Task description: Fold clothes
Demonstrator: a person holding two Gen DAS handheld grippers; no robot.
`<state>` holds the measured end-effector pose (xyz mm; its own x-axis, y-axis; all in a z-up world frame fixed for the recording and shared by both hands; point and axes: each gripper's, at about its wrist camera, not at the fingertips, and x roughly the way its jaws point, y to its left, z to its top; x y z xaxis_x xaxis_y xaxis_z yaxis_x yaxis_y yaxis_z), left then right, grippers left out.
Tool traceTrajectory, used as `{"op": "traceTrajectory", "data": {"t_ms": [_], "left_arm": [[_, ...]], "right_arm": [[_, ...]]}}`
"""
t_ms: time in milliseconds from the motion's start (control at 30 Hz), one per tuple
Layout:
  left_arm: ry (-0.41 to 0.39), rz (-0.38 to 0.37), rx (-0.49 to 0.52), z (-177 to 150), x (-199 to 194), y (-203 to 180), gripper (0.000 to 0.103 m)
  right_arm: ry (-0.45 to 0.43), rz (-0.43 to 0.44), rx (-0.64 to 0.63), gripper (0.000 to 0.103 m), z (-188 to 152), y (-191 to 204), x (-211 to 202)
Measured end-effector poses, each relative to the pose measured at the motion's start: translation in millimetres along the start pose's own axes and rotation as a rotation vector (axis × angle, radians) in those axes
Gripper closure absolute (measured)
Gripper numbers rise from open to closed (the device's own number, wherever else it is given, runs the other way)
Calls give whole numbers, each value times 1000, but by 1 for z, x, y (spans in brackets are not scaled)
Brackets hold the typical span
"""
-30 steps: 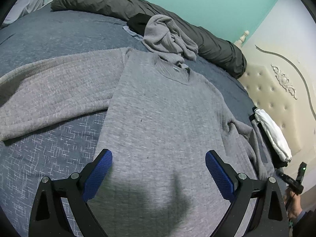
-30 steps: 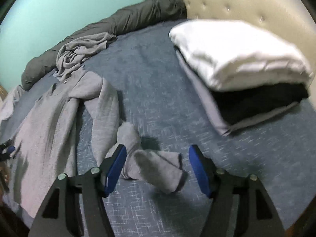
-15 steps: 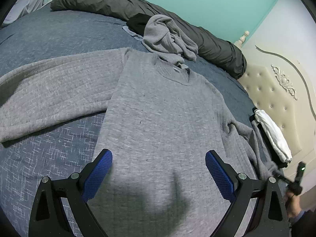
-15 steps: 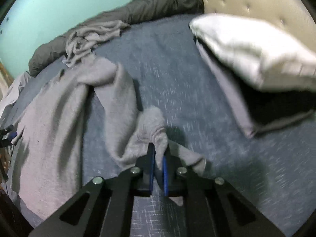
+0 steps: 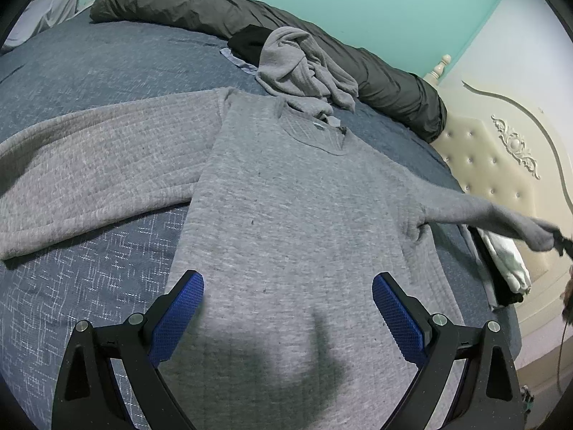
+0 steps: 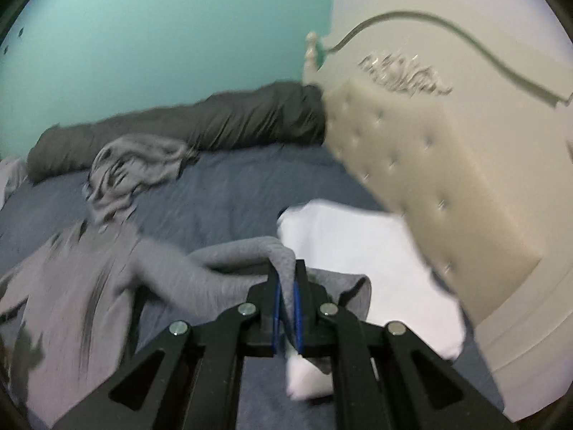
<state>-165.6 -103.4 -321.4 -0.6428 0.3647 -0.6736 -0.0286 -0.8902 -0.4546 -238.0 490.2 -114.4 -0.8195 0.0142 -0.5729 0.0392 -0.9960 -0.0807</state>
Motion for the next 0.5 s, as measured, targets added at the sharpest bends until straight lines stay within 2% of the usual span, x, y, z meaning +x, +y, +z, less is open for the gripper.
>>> {"op": "traceTrajectory", "data": {"t_ms": [133, 267, 500], "left_arm": [[4, -1, 6, 0, 2, -2, 6], [4, 1, 8, 1, 2, -2, 6], [8, 4, -4, 3, 5, 3, 6]], "right_arm": [[59, -85, -18, 97, 18, -19, 23], [117, -113, 7, 97, 27, -31, 46], [111, -124, 88, 97, 46, -57, 65]]}}
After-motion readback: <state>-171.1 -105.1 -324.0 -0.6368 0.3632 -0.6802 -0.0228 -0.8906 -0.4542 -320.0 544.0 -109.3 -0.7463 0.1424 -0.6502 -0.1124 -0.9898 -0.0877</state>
